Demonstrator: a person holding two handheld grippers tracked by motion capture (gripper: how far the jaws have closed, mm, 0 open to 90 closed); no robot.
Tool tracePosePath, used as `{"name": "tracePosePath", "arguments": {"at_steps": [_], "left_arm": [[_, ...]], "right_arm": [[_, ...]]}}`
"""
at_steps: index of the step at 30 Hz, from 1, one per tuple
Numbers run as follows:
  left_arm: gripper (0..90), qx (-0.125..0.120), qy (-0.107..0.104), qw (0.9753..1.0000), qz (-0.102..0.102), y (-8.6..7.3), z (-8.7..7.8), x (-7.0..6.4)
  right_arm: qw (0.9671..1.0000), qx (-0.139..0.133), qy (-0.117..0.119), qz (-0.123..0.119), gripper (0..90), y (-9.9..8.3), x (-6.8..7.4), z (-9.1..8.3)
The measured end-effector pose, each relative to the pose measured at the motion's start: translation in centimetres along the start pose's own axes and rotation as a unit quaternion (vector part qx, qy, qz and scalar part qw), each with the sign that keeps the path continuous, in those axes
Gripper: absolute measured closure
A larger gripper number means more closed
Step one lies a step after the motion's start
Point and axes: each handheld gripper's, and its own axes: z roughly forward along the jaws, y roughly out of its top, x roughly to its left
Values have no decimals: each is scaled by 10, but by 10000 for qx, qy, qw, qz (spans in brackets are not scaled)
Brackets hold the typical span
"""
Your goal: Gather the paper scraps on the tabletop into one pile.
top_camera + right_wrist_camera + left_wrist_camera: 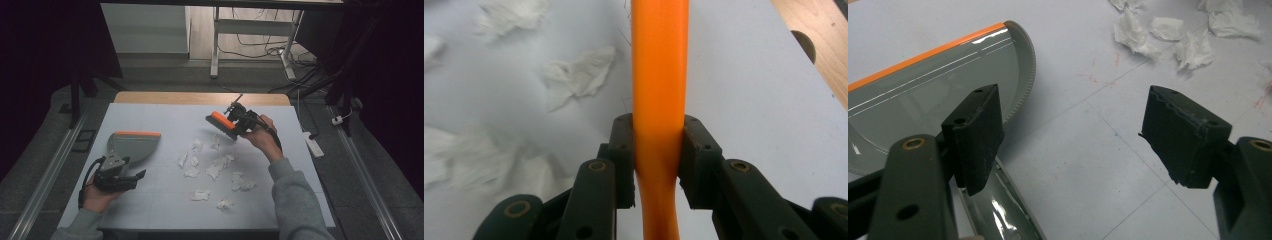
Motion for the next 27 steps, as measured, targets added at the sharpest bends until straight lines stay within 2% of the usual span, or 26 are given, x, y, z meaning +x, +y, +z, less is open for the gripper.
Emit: {"name": "tracePosePath", "arguments": {"at_steps": [3, 6, 10, 13, 17, 21, 23, 27], "left_arm": [[258, -1, -8, 10000, -11, -1, 1, 1], [259, 21, -15, 10000, -19, -1, 2, 2], [260, -4, -13, 10000, -16, -1, 1, 2], [260, -18, -14, 10000, -6, -1, 0, 1], [260, -13, -19, 10000, 7, 0, 0, 1], [260, -14, -9, 10000, 12, 0, 0, 0], [260, -14, -8, 10000, 12, 0, 0, 0], [260, -15, -3, 10000, 1, 1, 1, 0]], "right_arm": [[9996, 137, 100, -243, 700, 7, 2, 11], [9986, 175, 202, -463, 701, 11, 10, 14], [9963, 373, 101, -771, 701, 11, 26, 10], [9933, 410, 260, -1053, 702, 5, 36, 4], [9906, 366, 540, -1206, 702, -9, 46, -7], [9898, 255, 793, -1157, 701, -24, 50, -17], [9919, 115, 731, -1028, 701, -30, 50, -24], [9948, -294, 673, -707, 700, -34, 39, -35]]}}
